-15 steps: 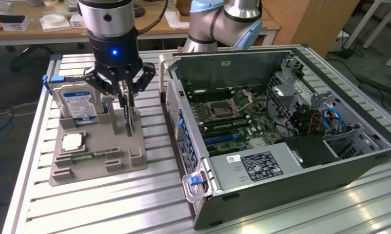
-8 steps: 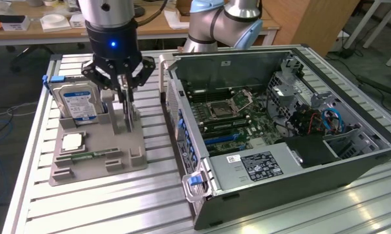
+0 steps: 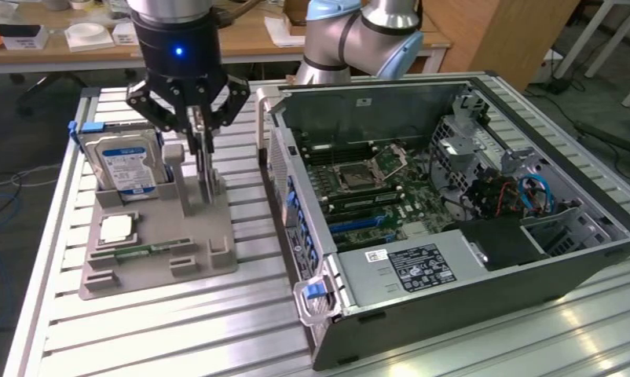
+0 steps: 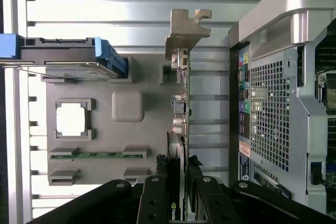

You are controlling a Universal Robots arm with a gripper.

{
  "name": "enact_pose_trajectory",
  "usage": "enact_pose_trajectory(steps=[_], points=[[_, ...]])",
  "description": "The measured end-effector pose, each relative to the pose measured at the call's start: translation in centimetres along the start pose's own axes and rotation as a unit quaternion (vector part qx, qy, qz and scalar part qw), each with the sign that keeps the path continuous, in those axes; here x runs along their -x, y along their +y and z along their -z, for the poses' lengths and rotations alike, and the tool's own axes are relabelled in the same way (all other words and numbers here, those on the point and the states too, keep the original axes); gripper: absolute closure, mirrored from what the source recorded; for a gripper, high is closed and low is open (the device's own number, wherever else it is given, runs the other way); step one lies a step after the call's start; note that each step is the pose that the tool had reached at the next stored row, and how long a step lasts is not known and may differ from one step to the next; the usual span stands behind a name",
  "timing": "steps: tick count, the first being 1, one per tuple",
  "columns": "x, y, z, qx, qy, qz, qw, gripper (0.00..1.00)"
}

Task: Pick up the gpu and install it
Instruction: 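Pick up the gpu and move the gpu toward the slot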

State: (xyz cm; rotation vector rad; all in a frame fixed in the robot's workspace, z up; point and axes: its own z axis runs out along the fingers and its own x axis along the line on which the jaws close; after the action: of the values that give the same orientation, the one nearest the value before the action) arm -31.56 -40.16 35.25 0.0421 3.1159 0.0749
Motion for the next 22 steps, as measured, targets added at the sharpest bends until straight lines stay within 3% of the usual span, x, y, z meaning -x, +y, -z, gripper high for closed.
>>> enact_pose_trajectory(steps=[22], points=[[0.1,0.25,5.23,0.0000,0.0000,0.000,1.0000,0.74]])
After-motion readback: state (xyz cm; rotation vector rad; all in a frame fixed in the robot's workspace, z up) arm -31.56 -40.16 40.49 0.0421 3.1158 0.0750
